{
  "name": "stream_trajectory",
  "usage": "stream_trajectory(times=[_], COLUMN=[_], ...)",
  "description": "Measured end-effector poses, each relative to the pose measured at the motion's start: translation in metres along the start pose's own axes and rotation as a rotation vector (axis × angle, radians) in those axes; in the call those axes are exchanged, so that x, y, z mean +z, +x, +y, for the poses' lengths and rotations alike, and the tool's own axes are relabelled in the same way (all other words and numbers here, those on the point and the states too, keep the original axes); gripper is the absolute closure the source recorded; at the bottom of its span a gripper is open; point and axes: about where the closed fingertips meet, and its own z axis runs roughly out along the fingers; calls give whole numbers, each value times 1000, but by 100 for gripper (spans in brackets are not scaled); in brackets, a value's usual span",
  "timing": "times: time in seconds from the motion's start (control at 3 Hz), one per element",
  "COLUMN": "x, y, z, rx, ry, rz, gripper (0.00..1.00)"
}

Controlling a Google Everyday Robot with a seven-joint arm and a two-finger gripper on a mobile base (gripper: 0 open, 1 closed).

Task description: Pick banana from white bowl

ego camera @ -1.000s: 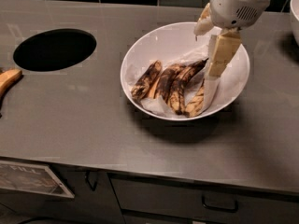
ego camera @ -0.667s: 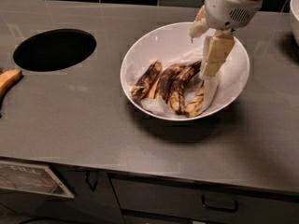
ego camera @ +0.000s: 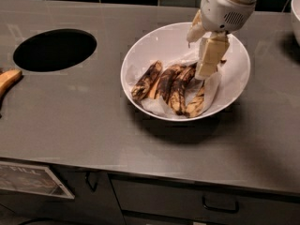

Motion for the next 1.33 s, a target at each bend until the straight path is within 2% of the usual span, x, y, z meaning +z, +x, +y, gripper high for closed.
stream_trajectory(times=[1.33], x=[21], y=[5], z=[-8], rx=[10], ry=[-17], rz=[-7], gripper=[32])
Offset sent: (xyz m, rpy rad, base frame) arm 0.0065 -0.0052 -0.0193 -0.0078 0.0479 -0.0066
